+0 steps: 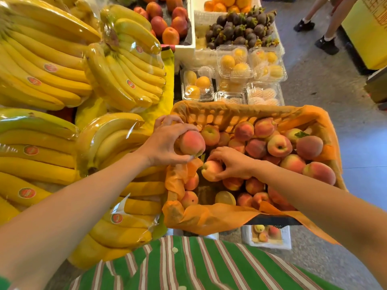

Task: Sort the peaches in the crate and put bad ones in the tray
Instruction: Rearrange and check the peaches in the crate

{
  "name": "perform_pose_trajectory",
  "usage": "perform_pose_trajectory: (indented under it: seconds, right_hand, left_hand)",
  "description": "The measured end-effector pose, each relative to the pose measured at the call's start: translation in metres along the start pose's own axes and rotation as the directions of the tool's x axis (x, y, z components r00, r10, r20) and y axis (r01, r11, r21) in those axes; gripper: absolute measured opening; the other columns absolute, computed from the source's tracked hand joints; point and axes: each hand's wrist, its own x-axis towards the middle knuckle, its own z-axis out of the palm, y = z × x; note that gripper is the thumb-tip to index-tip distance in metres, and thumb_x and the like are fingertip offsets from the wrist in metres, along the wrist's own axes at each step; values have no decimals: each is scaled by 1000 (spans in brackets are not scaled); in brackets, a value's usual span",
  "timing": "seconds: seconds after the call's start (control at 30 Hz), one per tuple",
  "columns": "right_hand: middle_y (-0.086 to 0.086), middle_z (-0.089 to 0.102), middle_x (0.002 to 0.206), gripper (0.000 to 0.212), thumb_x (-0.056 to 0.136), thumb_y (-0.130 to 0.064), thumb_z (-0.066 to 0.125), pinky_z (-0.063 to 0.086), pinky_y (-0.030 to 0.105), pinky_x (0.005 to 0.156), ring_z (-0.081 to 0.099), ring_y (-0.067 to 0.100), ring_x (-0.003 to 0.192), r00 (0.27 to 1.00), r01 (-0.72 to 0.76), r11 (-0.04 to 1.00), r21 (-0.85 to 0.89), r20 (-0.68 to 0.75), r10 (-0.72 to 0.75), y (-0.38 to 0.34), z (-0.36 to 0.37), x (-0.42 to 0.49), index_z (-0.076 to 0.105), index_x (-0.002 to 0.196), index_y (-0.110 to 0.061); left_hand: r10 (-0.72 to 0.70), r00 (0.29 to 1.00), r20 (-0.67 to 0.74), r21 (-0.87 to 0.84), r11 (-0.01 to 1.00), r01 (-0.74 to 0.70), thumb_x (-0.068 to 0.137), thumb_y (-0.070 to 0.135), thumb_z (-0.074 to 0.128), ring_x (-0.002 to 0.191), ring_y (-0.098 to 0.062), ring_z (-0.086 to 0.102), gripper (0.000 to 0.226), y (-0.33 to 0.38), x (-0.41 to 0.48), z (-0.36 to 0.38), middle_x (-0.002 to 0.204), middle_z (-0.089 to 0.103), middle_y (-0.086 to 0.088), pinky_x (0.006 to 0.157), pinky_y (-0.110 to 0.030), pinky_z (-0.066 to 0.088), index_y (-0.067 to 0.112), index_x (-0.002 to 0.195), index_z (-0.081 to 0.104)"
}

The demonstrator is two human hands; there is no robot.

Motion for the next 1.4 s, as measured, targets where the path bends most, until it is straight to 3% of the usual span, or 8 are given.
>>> perform_pose_trajectory:
  seconds: [0.23, 0.47, 0.57, 0.67, 0.83, 1.03, 1.23, 1.4]
  right_hand:
    - [2, 58, 119, 48, 82, -14, 75, 55, 27, 84, 60, 14, 106, 977, -80, 579, 811, -50, 205, -22, -39, -56, 51, 123, -16]
    - [8, 67, 95, 52, 95, -56, 38, 49, 23, 56, 62, 17, 73, 957, -81, -47, 996, 91, 275, -34, -49, -100, 56, 119, -14]
    - [8, 64, 84, 55, 93, -59, 40, 46, 22, 57, 57, 17, 63, 968, -66, -143, 988, 98, 231, -33, -49, -120, 59, 112, -10]
    - [11, 63, 105, 49, 89, -48, 57, 50, 26, 73, 60, 19, 84, 980, 10, -103, 995, 11, 200, -29, -45, -135, 58, 124, -14]
    - [10, 54, 135, 60, 83, -33, 65, 49, 33, 95, 56, 24, 120, 962, 32, 120, 992, -63, 266, -27, -37, -158, 45, 139, -24]
    - [5, 58, 126, 47, 84, -21, 71, 52, 34, 92, 62, 19, 112, 894, 20, 340, 940, -169, 416, -28, -42, -187, 53, 126, -29]
    - [1, 55, 122, 57, 76, -30, 80, 57, 32, 85, 60, 17, 107, 608, -81, 610, 788, -445, 657, 4, -69, -200, 52, 125, -26]
    - [-1, 56, 118, 60, 73, -36, 83, 55, 34, 84, 60, 19, 99, 476, -256, 729, 635, -574, 667, 44, -84, -194, 53, 123, -25]
  left_hand:
    - [-143, 989, -25, -171, 976, 137, 55, 54, 59, 110, -12, 34, 74, 24, 13, -3, 115, 45, 4, 98, -36, 32, 38, 127, 50]
    - [-276, 950, 144, -650, 698, 301, 51, 43, 70, 107, -22, 55, 81, 65, 27, 3, 117, 49, 2, 84, -32, 52, 28, 126, 43]
    - [-269, 902, 337, -785, 449, 427, 64, 15, 73, 94, -21, 64, 68, 79, 29, 8, 121, 51, -11, 74, -33, 56, 27, 126, 47]
    - [-159, 873, 462, -820, 298, 488, 68, -1, 65, 103, -30, 62, 69, 85, 30, 13, 132, 48, -18, 84, -40, 53, 31, 128, 52]
    - [-83, 832, 549, -812, 186, 554, 80, 25, 69, 102, -23, 66, 43, 102, 33, 20, 129, 51, -9, 82, -33, 56, 30, 122, 59]
    - [-160, 858, 487, -800, 311, 512, 88, 22, 65, 113, -31, 56, 36, 114, 47, 36, 130, 50, -7, 82, -38, 57, 27, 124, 59]
    - [-291, 894, 340, -652, 612, 448, 70, 40, 82, 108, -22, 56, 65, 114, 76, 55, 117, 54, -3, 92, -41, 53, 23, 124, 51]
    - [-204, 957, 204, -612, 736, 288, 70, 31, 83, 102, -18, 56, 52, 124, 103, 63, 116, 57, -1, 86, -32, 50, 27, 116, 59]
